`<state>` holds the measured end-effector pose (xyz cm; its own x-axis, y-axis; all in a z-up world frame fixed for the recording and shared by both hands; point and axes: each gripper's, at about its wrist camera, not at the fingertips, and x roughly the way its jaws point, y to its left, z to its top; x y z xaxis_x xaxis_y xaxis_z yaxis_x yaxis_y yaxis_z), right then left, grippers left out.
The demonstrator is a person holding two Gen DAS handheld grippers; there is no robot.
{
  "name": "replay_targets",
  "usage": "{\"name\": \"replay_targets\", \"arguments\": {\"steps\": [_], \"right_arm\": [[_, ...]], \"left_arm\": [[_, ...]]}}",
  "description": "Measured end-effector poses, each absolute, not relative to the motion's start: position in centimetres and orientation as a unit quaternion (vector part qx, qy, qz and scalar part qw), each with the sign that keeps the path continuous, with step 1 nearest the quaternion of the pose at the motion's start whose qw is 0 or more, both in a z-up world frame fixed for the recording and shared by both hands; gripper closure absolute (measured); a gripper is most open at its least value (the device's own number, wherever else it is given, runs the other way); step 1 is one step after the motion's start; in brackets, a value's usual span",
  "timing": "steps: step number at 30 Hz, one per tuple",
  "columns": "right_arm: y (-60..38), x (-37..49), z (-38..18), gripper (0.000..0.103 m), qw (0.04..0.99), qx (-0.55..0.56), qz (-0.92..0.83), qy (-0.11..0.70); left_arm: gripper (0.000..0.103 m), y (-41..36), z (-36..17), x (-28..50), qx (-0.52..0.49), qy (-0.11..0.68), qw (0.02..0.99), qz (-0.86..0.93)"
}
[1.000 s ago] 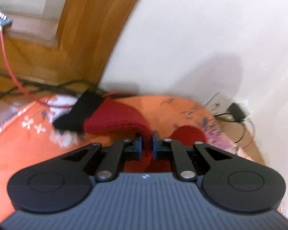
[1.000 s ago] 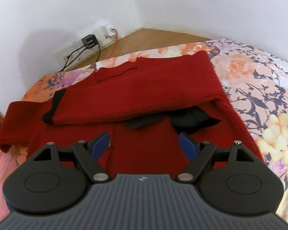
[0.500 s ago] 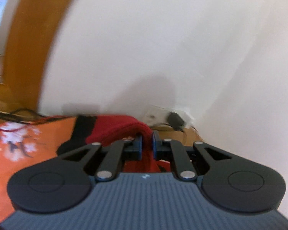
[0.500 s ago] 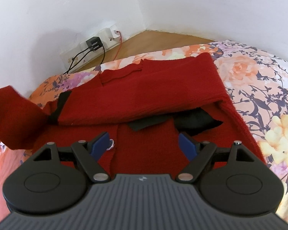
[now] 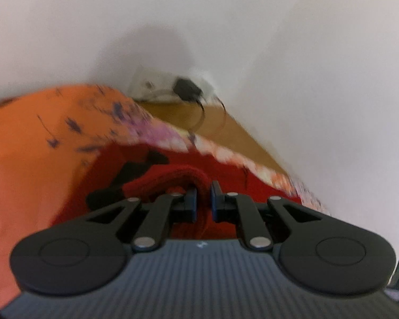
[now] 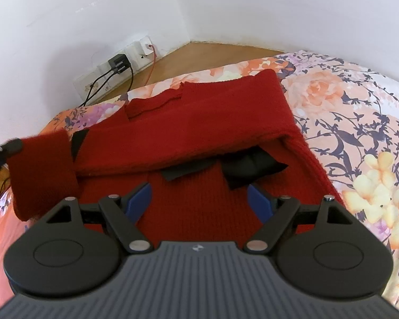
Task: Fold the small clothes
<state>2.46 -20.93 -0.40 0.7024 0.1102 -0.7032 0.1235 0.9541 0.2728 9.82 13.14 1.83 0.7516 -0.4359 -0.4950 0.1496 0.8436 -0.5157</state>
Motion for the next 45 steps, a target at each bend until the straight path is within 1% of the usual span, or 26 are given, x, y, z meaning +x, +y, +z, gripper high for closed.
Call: {"name": "replay_targets", "arguments": {"steps": [7,14,15,16,18,25,29,36,38,39,41,42,43,44,45], "right_arm": [[-20.2,3.2,-0.6,0.019,0.905,0.150,0.012,0.397],[-17.6,4.6,-0.4,0.018,0.900,0.123,0.050,0.415],[-17.1,4.9,-0.3,0.018,0.899,0.118,0.058,0.417],[-16.5,5.3,-0.2,0.018,0.898,0.113,0.068,0.419],[-15.5,6.0,0.1,0.018,0.895,0.113,0.084,0.423],[-12.3,9.4,0.7,0.018,0.856,0.186,0.153,0.458],[-10.5,10.9,0.2,0.018,0.824,0.218,0.181,0.490],[-7.3,12.5,-1.9,0.018,0.798,0.201,0.188,0.536],[-6.8,12.7,-2.5,0.021,0.788,0.204,0.194,0.547],[-6.6,12.9,-2.8,0.024,0.784,0.205,0.198,0.551],[-6.0,13.0,-3.1,0.056,0.785,0.197,0.209,0.548],[-5.8,13.0,-3.1,0.062,0.790,0.187,0.208,0.545],[-5.6,13.1,-2.9,0.077,0.795,0.179,0.212,0.539],[-5.4,13.2,-2.4,0.085,0.801,0.171,0.220,0.530],[-5.3,13.4,-1.9,0.085,0.804,0.165,0.227,0.524]], "left_arm": [[0.091,9.9,-0.5,9.4,-0.179,0.370,0.890,-0.197],[0.088,9.9,-2.0,8.6,-0.171,0.413,0.870,-0.205],[0.085,10.0,-2.1,8.6,-0.172,0.419,0.868,-0.206],[0.077,10.1,-2.1,8.5,-0.171,0.423,0.866,-0.203],[0.070,10.4,-2.0,8.1,-0.162,0.428,0.867,-0.198],[0.064,10.9,-1.4,6.9,-0.129,0.435,0.869,-0.200],[0.064,11.0,-1.5,6.6,-0.125,0.442,0.866,-0.197],[0.064,11.3,-2.1,6.5,-0.132,0.451,0.861,-0.197],[0.064,11.3,-2.1,6.4,-0.133,0.452,0.860,-0.197],[0.064,11.4,-2.1,6.4,-0.132,0.452,0.860,-0.198],[0.064,11.4,-2.1,6.2,-0.130,0.453,0.860,-0.196],[0.064,11.4,-2.0,6.1,-0.129,0.452,0.861,-0.196],[0.064,11.5,-2.0,5.9,-0.128,0.450,0.861,-0.197],[0.064,11.5,-1.9,5.9,-0.129,0.448,0.862,-0.198],[0.064,11.6,-1.7,5.6,-0.130,0.445,0.863,-0.200]]}}
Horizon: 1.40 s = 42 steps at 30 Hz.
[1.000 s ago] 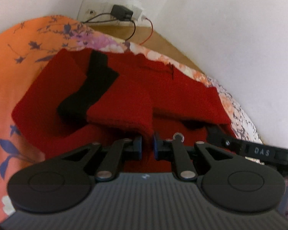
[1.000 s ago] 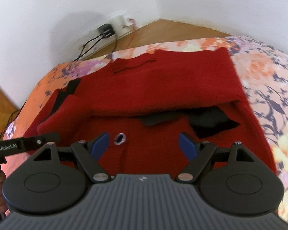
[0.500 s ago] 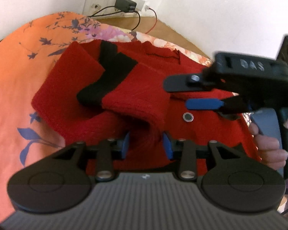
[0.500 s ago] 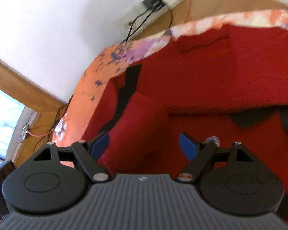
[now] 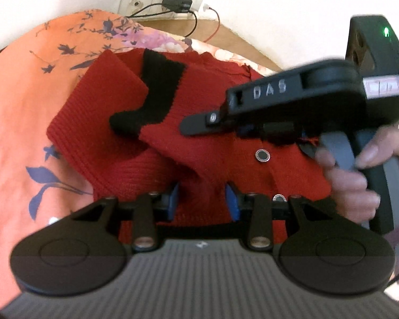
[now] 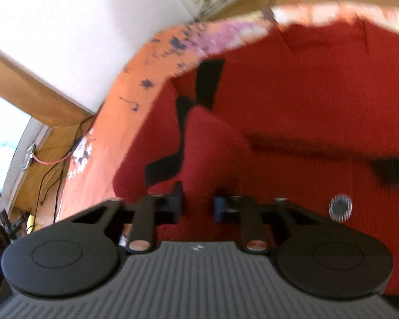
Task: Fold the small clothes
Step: 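Lift the hem with the right gripper and fold it up over the body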
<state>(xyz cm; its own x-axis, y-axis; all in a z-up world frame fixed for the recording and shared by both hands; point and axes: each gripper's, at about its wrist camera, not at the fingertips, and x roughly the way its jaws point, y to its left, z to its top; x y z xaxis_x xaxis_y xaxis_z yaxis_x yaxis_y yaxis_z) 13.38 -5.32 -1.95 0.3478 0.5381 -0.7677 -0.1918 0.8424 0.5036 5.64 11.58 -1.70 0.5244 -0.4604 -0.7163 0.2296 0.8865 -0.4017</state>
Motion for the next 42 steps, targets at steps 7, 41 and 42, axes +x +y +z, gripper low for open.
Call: {"name": "replay_targets", "arguments": {"steps": [7,41,42], "right_arm": [[-3.5,13.9,3.4,0.088,0.839,0.097,0.282,0.456],[-15.0,18.3,4.3,0.088,0.910,0.031,0.184,0.370],[-15.2,18.4,3.3,0.088,0.909,0.035,0.180,0.374]], "left_arm": [[0.064,12.0,-0.7,4.6,-0.145,0.421,0.867,-0.222],[0.064,10.9,-4.1,10.7,-0.101,0.423,0.892,-0.120],[0.064,10.8,-4.1,10.8,-0.100,0.424,0.892,-0.119]]}}
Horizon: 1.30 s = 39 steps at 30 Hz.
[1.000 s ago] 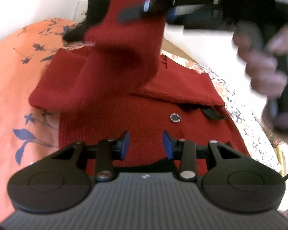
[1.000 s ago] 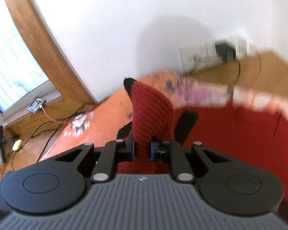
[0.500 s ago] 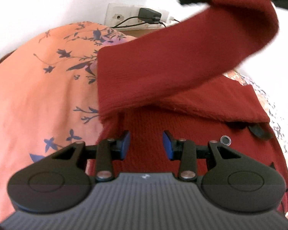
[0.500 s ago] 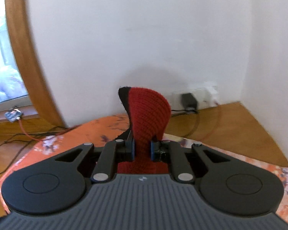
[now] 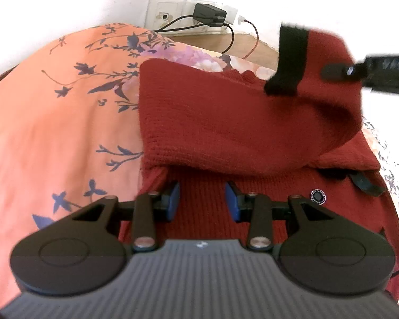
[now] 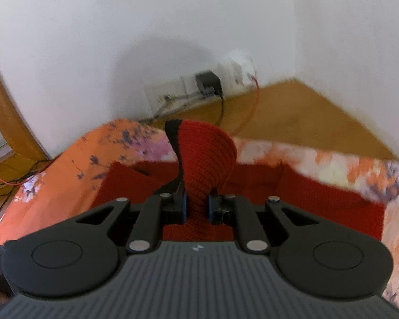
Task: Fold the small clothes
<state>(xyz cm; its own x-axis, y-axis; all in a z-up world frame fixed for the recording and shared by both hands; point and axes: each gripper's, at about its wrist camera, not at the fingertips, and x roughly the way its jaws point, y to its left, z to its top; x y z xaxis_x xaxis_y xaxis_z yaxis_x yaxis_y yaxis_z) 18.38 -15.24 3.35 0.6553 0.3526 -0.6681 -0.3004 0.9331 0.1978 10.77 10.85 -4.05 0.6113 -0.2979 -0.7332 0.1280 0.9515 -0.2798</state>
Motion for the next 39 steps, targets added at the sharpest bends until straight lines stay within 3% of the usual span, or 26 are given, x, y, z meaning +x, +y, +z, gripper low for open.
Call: {"name": "replay_targets", "arguments": {"steps": [9,11,14,17,22,34,36,39], "right_arm": [[-16.5,20.2,-2.7,0.083,0.901,0.038,0.126,0.413],[-16.8,20.4,-3.0,0.068,0.898,0.052,0.115,0.422],[-17.2,20.0,-2.2,0.056,0.899,0.059,0.106,0.420],[-17.1,19.0,-0.1,0.047,0.911,0.048,0.102,0.397],[-16.0,17.8,2.7,0.042,0.916,0.014,0.141,0.375],[-12.4,19.5,-1.9,0.043,0.901,-0.024,0.163,0.401],[-12.6,19.4,-2.4,0.048,0.904,-0.023,0.160,0.397],[-13.3,19.4,-2.6,0.068,0.907,-0.019,0.158,0.390]], "left_arm": [[0.064,10.5,-3.0,10.5,-0.100,0.427,0.891,-0.113],[0.064,10.4,-2.5,10.4,-0.098,0.425,0.893,-0.114],[0.064,10.2,-1.6,10.2,-0.099,0.420,0.894,-0.118],[0.064,9.9,-0.7,10.0,-0.097,0.413,0.898,-0.119],[0.064,9.5,0.3,10.4,-0.099,0.405,0.901,-0.120],[0.064,8.9,-0.4,12.2,-0.100,0.410,0.902,-0.090],[0.064,8.9,-0.4,12.3,-0.099,0.409,0.903,-0.086],[0.064,8.7,-0.5,12.5,-0.101,0.409,0.903,-0.084]]}}
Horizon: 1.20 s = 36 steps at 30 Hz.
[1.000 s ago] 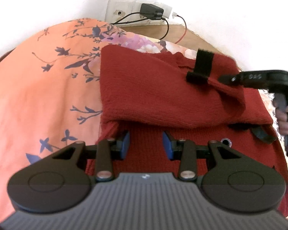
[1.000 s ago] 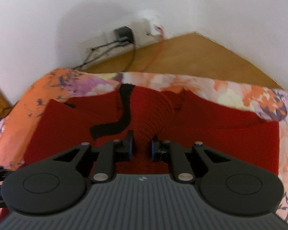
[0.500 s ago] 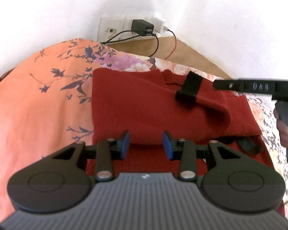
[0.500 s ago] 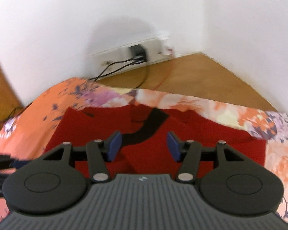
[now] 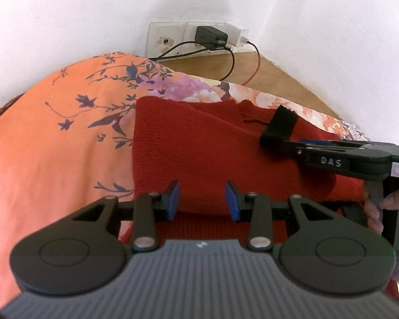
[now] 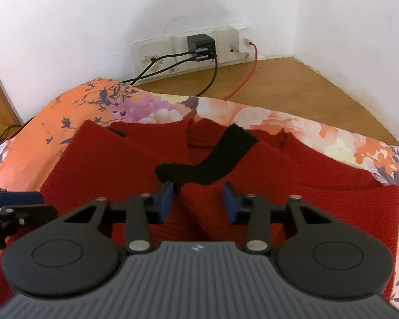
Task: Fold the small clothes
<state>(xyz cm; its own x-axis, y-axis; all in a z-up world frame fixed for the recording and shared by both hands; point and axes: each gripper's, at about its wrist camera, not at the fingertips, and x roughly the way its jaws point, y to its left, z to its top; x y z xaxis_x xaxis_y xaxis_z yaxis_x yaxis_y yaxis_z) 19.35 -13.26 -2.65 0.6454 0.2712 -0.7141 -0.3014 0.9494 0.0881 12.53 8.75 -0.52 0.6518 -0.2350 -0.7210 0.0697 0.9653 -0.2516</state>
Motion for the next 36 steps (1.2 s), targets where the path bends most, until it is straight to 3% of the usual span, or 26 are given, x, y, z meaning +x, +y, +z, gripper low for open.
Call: {"name": "replay_targets", "arguments": {"steps": [2,5,17,30,34,36], "right_arm": [[-13.9,19.4,-2.5,0.083,0.909,-0.007,0.155,0.387],[-15.0,19.0,-1.5,0.093,0.916,0.012,0.148,0.373],[-23.8,14.6,2.9,0.096,0.942,0.078,0.086,0.316],[-31.7,10.2,-3.3,0.095,0.900,0.199,0.043,0.386],[-32.9,9.6,-4.1,0.093,0.886,0.226,0.054,0.402],[-33.1,9.0,-3.4,0.087,0.890,0.216,0.064,0.397]], "left_arm": [[0.064,8.7,-0.6,12.8,-0.103,0.410,0.902,-0.084],[0.064,8.3,-0.5,13.1,-0.097,0.410,0.903,-0.083],[0.064,6.5,0.0,14.1,-0.080,0.405,0.906,-0.089],[0.064,4.7,-1.7,15.4,-0.058,0.427,0.899,-0.079],[0.064,4.5,-2.0,15.7,-0.055,0.430,0.898,-0.076],[0.064,4.4,-2.0,15.7,-0.056,0.430,0.898,-0.074]]}}
